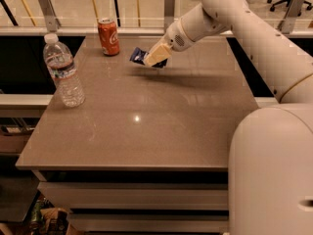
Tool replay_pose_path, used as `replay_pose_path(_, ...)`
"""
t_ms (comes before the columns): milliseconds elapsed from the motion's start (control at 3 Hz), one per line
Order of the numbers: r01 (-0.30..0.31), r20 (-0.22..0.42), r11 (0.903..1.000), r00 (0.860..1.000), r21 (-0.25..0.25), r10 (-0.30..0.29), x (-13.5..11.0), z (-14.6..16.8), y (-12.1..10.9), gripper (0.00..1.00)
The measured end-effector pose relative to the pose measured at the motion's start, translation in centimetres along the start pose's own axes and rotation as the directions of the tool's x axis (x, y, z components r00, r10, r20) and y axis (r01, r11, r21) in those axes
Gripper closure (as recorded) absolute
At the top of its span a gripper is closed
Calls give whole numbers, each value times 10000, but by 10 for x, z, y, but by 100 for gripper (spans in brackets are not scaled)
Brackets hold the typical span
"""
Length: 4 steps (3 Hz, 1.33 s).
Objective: Move rxbar blueberry near water bottle
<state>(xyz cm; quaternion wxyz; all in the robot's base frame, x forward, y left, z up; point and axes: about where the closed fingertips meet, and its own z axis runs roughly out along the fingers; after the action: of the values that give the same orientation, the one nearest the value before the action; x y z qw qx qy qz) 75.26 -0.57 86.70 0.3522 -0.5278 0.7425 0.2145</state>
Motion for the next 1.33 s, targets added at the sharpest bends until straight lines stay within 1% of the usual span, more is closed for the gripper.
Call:
replay_pose_path(333,105,-87,9999,9999,-127,-106,0,-1,24,100)
replay_pose_path(667,337,-185,9982,9992,-505,-347,0,-4,48,100)
replay_pose_path(1000,671,-261,9918,9972,-1086,-703,-3,0,73,100)
replay_pose_path(1333,1021,-81,9823,9945,-1569,-1047,-4,9,93,100)
